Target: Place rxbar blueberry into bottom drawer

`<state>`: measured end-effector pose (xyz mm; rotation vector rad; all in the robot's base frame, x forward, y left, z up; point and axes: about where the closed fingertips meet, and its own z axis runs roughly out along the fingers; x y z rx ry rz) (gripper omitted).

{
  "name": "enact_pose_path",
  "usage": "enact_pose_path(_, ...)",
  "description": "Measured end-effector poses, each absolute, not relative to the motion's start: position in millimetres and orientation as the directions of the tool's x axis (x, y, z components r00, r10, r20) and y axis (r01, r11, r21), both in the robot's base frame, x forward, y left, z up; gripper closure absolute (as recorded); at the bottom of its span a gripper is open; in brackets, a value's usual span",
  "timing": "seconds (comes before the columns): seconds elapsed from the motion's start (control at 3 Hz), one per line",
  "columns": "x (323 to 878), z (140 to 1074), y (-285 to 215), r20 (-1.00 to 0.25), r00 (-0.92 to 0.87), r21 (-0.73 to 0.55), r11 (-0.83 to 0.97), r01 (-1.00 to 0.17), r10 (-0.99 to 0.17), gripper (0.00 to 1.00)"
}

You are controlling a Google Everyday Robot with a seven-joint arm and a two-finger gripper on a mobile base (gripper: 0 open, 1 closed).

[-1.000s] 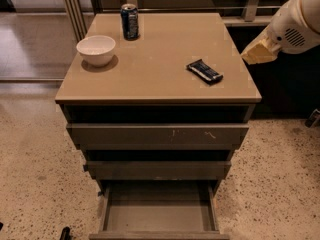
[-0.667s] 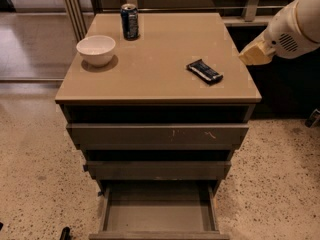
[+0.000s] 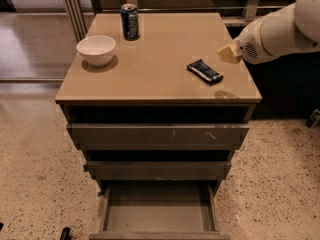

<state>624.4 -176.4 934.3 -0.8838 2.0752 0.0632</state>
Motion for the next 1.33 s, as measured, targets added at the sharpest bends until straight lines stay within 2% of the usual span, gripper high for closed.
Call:
enact_pose_path(0.67,630,942,-178,-0.75,-0.357,-0.284,0.758,-0.588,-0.557,1.0)
enact_pose_path(1.0,631,928,-183,-0.745,-0.373,-0.275,0.764,-0.584,-0.553,0.81)
enact_pose_path(1.33,638,912,-184,-0.748,-0.394,-0.253,0.777,-0.576,-0.535,0.58)
